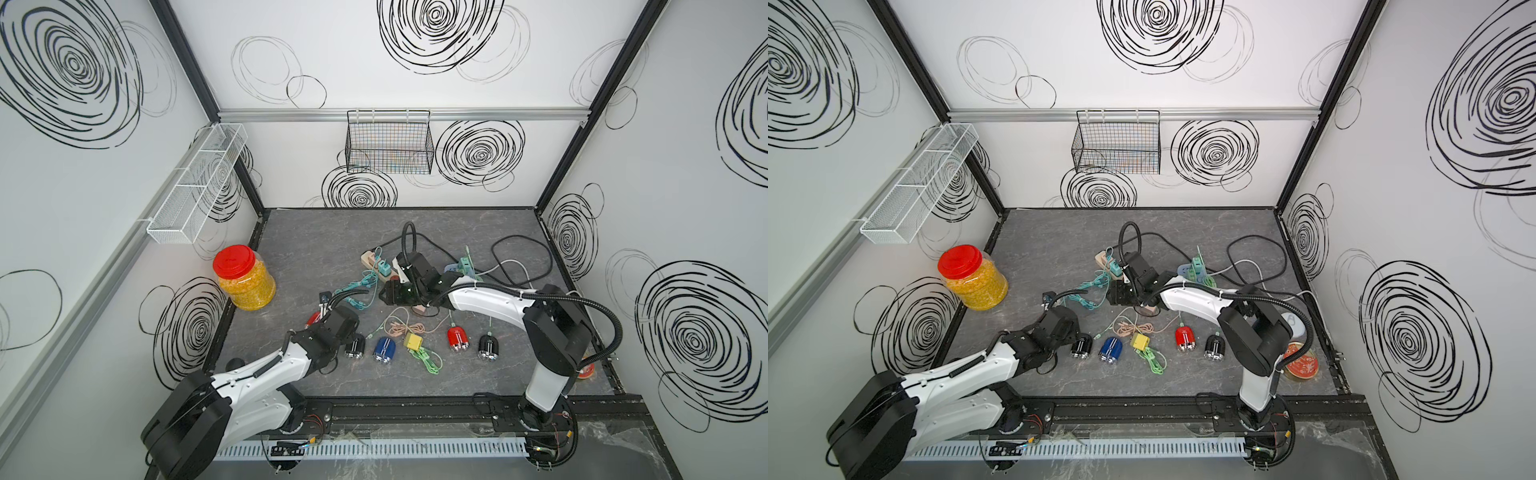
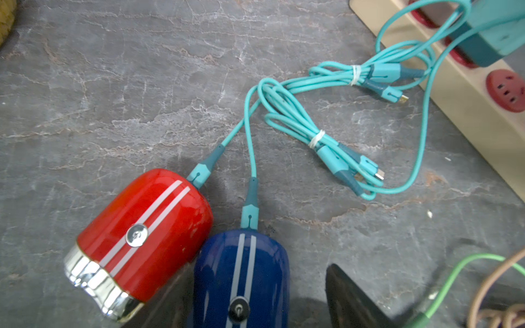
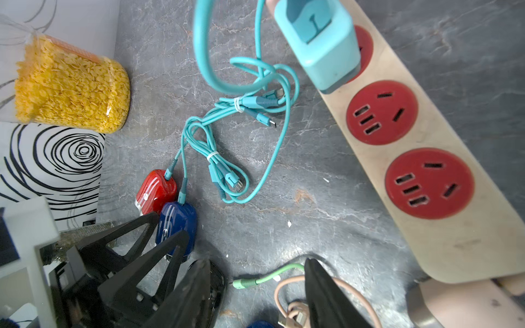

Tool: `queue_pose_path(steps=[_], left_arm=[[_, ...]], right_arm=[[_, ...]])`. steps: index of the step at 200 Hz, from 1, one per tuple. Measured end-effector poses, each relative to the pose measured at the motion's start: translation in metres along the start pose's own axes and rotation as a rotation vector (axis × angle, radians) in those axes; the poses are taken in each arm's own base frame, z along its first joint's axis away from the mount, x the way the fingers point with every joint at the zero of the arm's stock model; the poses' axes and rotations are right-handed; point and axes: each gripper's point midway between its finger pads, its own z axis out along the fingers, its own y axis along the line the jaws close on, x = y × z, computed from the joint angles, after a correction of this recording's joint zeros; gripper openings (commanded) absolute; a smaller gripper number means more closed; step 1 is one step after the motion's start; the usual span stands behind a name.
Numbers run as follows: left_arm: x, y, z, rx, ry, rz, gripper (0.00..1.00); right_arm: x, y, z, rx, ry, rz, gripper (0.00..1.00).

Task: Unplug the electric shaver
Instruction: Pick up the electric shaver from the center of the board.

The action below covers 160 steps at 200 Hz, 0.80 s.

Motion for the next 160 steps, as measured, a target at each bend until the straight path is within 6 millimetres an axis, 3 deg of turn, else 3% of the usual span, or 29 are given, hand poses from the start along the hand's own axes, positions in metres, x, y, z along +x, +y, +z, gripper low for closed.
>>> queue_pose_path(steps=[160], left_arm=[[0.019,0.004,0.016,-0.022,0.095,0.019,0.67]], right_arm=[[-0.001,0.011,0.007,-0.036,0.004,-0.002,0.56]])
